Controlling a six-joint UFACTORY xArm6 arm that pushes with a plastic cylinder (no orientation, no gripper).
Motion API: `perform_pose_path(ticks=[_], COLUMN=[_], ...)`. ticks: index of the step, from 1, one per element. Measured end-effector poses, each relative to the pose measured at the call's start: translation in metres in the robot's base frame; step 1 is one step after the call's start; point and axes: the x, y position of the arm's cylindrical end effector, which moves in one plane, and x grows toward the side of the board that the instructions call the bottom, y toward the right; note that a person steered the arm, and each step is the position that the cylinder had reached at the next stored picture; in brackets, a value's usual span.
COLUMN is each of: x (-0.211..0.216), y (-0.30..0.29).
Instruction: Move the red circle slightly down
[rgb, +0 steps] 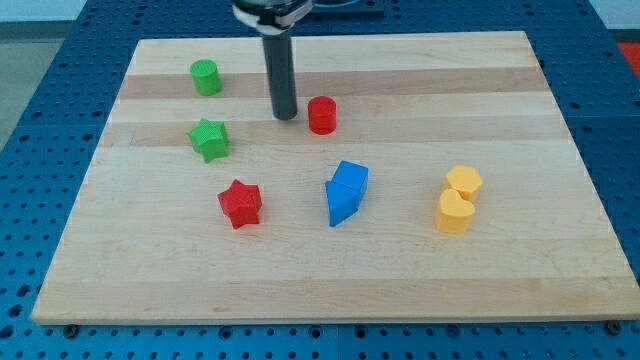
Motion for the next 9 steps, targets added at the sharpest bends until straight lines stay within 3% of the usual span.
perform_pose_path(ticks=[1,2,3,6,9], x=[0.028,0.016,-0.063,-0.022,-0.022], y=[-0.001,-0.001,0.007,0.051,0.051])
